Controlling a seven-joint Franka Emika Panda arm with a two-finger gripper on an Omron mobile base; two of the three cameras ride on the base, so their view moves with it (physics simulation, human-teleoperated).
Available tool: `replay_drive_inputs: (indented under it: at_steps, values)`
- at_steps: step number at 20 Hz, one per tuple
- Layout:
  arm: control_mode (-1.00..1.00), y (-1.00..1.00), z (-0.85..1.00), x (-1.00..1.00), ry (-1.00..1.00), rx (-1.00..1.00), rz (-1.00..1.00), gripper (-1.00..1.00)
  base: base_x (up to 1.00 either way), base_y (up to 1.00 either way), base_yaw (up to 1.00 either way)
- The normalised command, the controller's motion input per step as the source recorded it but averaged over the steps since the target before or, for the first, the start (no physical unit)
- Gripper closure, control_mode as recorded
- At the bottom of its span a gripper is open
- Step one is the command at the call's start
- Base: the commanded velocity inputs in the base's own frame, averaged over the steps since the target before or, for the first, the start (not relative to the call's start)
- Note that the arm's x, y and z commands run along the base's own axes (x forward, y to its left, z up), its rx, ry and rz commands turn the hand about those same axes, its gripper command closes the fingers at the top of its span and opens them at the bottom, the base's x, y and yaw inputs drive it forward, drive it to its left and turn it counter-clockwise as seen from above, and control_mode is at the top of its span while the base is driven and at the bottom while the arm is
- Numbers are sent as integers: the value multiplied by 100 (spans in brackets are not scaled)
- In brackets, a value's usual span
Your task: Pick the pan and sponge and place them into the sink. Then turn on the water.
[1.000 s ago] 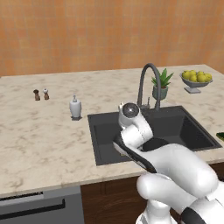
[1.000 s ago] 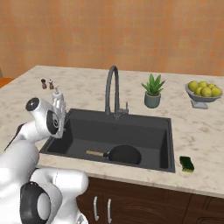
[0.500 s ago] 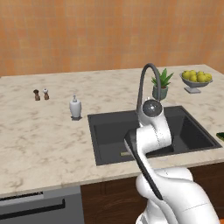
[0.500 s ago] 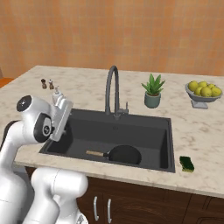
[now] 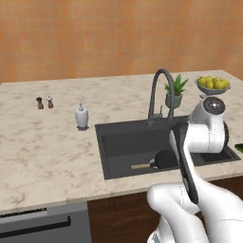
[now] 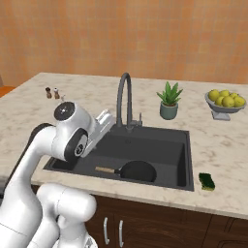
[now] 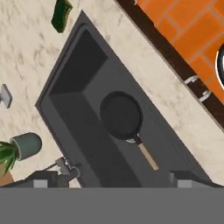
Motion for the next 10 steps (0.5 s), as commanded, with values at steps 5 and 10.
replay_drive_inputs:
  at_steps: [5, 10]
  values:
    - [-100, -96, 41, -1, 36, 32, -25, -100, 0, 0, 0]
    - [-100, -87, 1, 0, 23, 16, -33, -100, 0, 0, 0]
